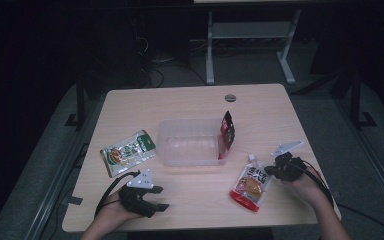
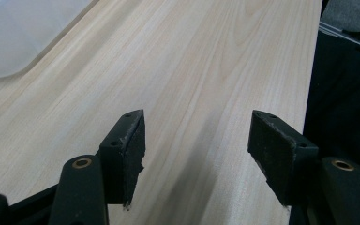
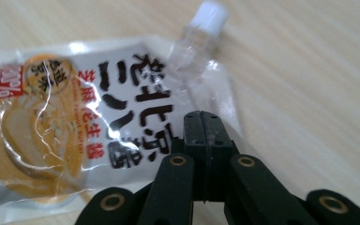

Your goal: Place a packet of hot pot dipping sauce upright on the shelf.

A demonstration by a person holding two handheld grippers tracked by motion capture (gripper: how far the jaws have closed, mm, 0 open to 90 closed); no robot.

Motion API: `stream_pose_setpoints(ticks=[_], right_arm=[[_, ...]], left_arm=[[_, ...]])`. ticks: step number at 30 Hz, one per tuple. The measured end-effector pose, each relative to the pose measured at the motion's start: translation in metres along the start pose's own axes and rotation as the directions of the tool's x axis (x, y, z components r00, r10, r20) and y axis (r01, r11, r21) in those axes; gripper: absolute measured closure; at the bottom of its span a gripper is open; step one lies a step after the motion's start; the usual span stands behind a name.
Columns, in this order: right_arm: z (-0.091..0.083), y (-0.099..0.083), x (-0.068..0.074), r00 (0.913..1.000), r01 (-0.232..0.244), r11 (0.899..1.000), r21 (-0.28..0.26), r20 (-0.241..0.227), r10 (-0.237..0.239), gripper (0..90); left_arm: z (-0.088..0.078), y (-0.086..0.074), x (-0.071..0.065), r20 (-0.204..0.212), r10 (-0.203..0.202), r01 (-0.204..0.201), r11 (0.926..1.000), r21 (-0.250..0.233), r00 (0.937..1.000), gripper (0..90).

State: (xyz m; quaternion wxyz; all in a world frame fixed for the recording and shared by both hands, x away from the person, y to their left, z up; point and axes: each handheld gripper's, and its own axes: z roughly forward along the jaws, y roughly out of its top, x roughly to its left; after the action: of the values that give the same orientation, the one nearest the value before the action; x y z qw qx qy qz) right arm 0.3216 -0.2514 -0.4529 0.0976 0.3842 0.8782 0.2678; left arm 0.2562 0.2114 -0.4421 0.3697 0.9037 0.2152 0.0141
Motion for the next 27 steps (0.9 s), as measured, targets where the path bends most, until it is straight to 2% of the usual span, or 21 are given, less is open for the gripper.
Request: stream_pose_setpoints(ticks=[6, 10, 13, 17, 21, 23, 24, 27], right_arm=[[0.0, -0.001, 0.008, 0.9994, 0.019, 1.0, 0.02, -0.03, -0.018, 90.0], [0.001, -0.002, 0.014, 0.9964, 0.021, 1.0, 0.021, -0.083, -0.019, 90.0], [0.002, 0.0, 0.018, 0.9945, 0.031, 0.999, 0.022, -0.101, -0.029, 90.0], [0.007, 0.007, 0.034, 0.986, 0.082, 0.996, 0.027, -0.148, -0.077, 90.0], [0.009, 0.01, 0.044, 0.9805, 0.109, 0.994, 0.028, -0.167, -0.103, 90.0], [0.011, 0.012, 0.05, 0.9765, 0.126, 0.992, 0.027, -0.18, -0.119, 90.0], [0.012, 0.015, 0.056, 0.9717, 0.141, 0.99, 0.025, -0.194, -0.134, 90.0], [0.014, 0.017, 0.061, 0.9673, 0.156, 0.988, 0.022, -0.206, -0.148, 90.0]], left_arm=[[-0.001, 0.0, 0.0, -0.002, -0.001, 0.001, 1.0, 0.001, 1.0, 36.5], [0.0, 0.0, 0.0, -0.001, 0.0, 0.0, 1.0, 0.001, 1.0, 36.6], [0.0, 0.0, 0.0, -0.004, 0.002, -0.002, 1.0, 0.001, 1.0, 36.5], [0.0, 0.0, 0.0, -0.002, -0.003, 0.003, 1.0, -0.001, 1.0, 36.5], [-0.001, 0.0, 0.0, -0.003, 0.002, -0.002, 1.0, 0.003, 1.0, 36.5], [0.0, 0.0, 0.0, -0.002, -0.002, 0.002, 1.0, 0.0, 1.0, 36.5], [0.0, 0.0, 0.0, -0.002, 0.001, -0.001, 1.0, 0.0, 1.0, 36.5], [0.0, 0.0, 0.0, -0.004, 0.003, -0.003, 1.0, 0.002, 1.0, 36.5]])
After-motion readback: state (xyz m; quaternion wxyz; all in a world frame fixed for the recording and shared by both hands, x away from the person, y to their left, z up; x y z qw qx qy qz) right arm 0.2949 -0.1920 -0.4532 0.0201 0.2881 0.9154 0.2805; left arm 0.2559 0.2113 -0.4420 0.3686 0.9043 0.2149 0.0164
